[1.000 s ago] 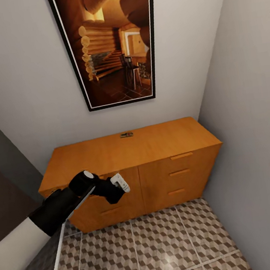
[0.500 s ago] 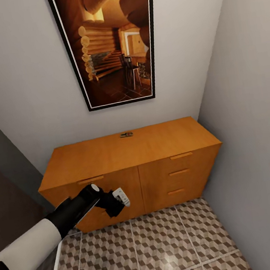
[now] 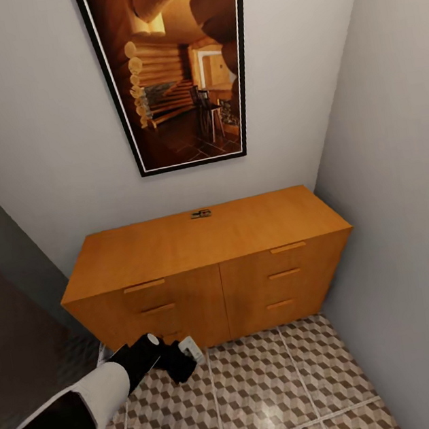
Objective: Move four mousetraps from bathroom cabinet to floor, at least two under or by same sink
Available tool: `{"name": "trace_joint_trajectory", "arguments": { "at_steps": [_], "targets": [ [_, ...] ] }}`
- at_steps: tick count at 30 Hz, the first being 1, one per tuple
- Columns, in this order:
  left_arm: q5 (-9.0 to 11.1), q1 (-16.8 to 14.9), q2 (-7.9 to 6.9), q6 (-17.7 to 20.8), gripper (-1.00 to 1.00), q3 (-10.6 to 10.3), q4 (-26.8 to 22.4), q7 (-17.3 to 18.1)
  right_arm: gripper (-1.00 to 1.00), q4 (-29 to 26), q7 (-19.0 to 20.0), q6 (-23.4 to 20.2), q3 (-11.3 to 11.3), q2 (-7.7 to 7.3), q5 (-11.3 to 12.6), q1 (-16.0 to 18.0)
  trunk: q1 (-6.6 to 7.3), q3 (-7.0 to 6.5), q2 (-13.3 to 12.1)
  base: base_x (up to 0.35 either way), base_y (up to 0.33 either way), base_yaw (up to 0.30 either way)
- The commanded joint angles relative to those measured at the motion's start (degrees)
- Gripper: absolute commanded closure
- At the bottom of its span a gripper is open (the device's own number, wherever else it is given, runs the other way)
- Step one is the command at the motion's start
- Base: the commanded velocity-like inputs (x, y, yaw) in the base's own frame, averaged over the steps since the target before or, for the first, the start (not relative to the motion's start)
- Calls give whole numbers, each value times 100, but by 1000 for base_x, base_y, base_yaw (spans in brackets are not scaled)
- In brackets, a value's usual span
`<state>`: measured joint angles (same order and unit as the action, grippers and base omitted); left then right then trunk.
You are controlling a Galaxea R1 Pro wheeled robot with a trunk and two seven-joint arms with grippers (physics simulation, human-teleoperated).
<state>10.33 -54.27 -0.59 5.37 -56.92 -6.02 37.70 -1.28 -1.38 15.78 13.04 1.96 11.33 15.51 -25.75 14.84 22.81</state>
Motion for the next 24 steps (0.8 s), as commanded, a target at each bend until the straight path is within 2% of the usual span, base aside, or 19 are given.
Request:
{"name": "trace_joint_trajectory", "arguments": {
  "at_steps": [1, 3, 8, 13, 18, 23, 24],
  "targets": [
    [44, 4, 71, -30, 100, -12, 172, 9, -100, 6, -17, 21, 49, 1, 51, 5, -3, 9, 11, 0, 0, 0],
    [41, 30, 240, -196, 100, -12, 592, 9, -100, 1, -24, 21, 44, -1, 52, 5, -3, 9, 11, 0, 0, 0],
    [45, 114, 326, -298, 100, -6, 843, 8, -100, -5, -34, 26, 41, -3, 56, 5, -3, 9, 11, 0, 0, 0],
    [47, 285, 300, -341, 100, -2, 969, -96, -100, -34, -37, 44, 34, -13, 61, 5, -3, 9, 11, 0, 0, 0],
    [48, 605, 174, -592, 100, 3, 1009, -294, -100, -94, -39, 90, 30, -56, 58, 5, -3, 9, 11, 0, 0, 0],
    [58, 967, 127, -954, 100, 5, 1017, -926, -100, -146, -41, 494, 31, -70, 43, 5, -3, 9, 11, 0, 0, 0],
    [64, 1059, 122, -1187, 100, 5, 1022, -1148, -100, -156, -43, 601, 31, -73, 41, 5, -3, 9, 11, 0, 0, 0]
  ]
}}
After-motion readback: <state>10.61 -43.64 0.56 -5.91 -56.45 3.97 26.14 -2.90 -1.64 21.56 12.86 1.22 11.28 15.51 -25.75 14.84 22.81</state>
